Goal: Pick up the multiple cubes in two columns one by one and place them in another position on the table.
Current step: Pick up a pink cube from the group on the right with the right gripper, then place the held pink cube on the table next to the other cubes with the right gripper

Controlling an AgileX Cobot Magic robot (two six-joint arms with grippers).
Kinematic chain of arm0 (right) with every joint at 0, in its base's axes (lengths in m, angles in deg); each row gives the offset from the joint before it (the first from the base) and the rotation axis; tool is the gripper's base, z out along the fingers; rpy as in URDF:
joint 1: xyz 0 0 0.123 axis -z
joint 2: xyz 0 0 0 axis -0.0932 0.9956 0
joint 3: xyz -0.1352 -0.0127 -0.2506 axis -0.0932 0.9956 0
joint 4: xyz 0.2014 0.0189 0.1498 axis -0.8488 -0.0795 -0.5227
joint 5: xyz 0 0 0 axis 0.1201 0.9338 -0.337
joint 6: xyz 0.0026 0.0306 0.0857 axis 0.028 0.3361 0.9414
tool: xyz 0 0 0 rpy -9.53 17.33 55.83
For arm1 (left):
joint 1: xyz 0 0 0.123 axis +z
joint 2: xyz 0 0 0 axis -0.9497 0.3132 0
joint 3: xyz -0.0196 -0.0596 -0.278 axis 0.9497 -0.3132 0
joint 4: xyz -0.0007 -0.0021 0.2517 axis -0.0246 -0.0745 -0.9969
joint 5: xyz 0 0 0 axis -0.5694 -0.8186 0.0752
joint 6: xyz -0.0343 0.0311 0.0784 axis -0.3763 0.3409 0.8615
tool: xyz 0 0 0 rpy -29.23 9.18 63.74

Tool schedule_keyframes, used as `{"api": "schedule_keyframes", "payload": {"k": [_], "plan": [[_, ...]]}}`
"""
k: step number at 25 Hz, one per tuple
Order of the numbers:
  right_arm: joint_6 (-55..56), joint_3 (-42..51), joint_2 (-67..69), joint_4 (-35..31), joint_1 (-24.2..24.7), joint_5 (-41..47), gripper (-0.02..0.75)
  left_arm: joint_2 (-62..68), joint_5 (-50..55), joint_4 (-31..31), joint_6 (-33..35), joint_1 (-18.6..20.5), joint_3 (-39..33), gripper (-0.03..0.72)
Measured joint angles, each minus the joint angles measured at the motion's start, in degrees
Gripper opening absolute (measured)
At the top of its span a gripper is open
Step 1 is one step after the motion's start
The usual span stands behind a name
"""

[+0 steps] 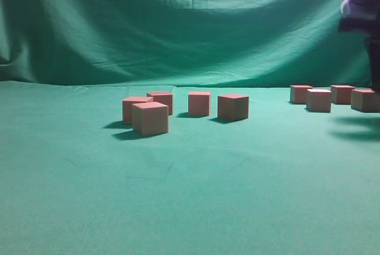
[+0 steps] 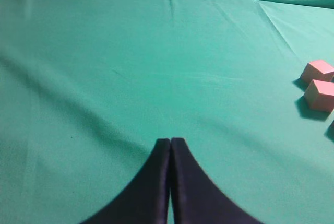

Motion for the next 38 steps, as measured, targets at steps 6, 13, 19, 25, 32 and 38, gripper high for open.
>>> {"api": "schedule_keyframes", "payload": {"k": [6, 13, 19, 25, 32, 38], "plan": [[-0.5, -3.6, -6.8, -0.4, -4.6, 9.6, 0.267, 0.0, 0.0, 0.0, 0.0, 0.0, 0.0, 0.000], [-6.9, -3.8, -11.4, -0.9, -19.0, 10.0, 0.267, 0.0, 0.0, 0.0, 0.0, 0.0, 0.0, 0.000], [-16.3, -1.3, -10.9, -1.1, -32.4, 4.2, 0.267, 0.0, 0.0, 0.0, 0.0, 0.0, 0.0, 0.000], [-23.9, -1.2, -6.5, -1.2, -39.4, 1.4, 0.267, 0.0, 0.0, 0.0, 0.0, 0.0, 0.0, 0.000], [-27.1, -1.2, -1.2, -0.2, -40.2, -1.4, 0.267, 0.0, 0.0, 0.0, 0.0, 0.0, 0.0, 0.000], [-28.0, -1.2, 0.6, 0.3, -40.2, -4.8, 0.267, 0.0, 0.0, 0.0, 0.0, 0.0, 0.0, 0.000]]}}
